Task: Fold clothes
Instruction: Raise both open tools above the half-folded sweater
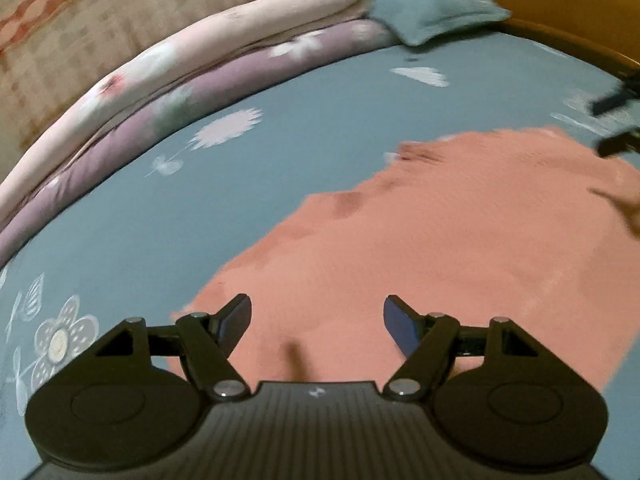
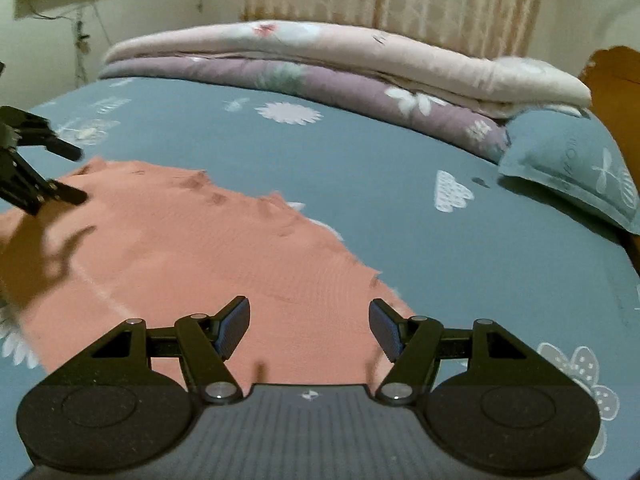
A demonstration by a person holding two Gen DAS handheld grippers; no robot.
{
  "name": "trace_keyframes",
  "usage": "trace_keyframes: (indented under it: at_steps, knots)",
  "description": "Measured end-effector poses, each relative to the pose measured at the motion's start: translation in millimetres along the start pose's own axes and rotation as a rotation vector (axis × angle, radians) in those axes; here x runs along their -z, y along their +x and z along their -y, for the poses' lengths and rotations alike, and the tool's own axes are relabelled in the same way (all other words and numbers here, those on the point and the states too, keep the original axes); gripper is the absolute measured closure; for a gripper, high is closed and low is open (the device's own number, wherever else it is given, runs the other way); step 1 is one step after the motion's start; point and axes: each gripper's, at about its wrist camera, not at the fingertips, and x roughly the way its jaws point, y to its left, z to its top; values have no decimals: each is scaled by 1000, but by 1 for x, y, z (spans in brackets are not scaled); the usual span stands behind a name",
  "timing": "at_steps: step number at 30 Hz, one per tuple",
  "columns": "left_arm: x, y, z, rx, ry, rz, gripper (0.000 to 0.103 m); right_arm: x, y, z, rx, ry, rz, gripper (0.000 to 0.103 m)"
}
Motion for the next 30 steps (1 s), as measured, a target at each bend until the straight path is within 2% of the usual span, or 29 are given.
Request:
trace_keyframes:
  at_steps: [3, 5, 6, 8, 10, 12, 13, 15, 17, 18, 20, 24, 27, 30]
  knots:
    - [17, -5, 19, 57, 41, -11, 28, 15, 8, -7, -26, -19, -36, 32]
    - [36, -2, 25, 54, 45, -67, 28, 32, 18, -6, -25, -14, -101, 32]
    - [48, -2, 23, 46, 15, -90, 25, 42, 20, -6, -21, -10, -120, 32]
    - [67, -11, 9, 66, -116, -79, 19, 53, 11, -6, -15, 8, -95, 32]
    - [78, -24, -2, 81, -215, -87, 19, 53, -2, -14, 8, 1, -93, 32]
    - [85, -38, -4, 73, -228, -73, 19, 50, -20, -29, 34, -24, -71, 32]
    - [89, -43, -3, 66, -219, -66, 19, 52, -28, -37, 21, -34, -50, 30]
    - [96, -42, -1, 57, -205, -94, 18, 64, -27, -47, 23, -51, -80, 28]
    - [105, -43, -3, 71, -247, -100, 18, 79, -22, -56, 41, -67, -127, 27]
    - [109, -46, -7, 84, -275, -97, 18, 85, -24, -53, 36, -29, -127, 27]
    - [112, -57, -10, 96, -279, -100, 18, 88, -33, -39, 5, 93, -139, 27]
    - [102, -69, -6, 84, -231, -75, 18, 78, -54, -49, 29, 95, -113, 27]
    - [90, -61, 3, 88, -194, -37, 18, 70, -48, -58, 23, 112, -75, 27]
    - [95, -44, 12, 65, -201, -94, 17, 80, -29, -59, 52, 174, -150, 27]
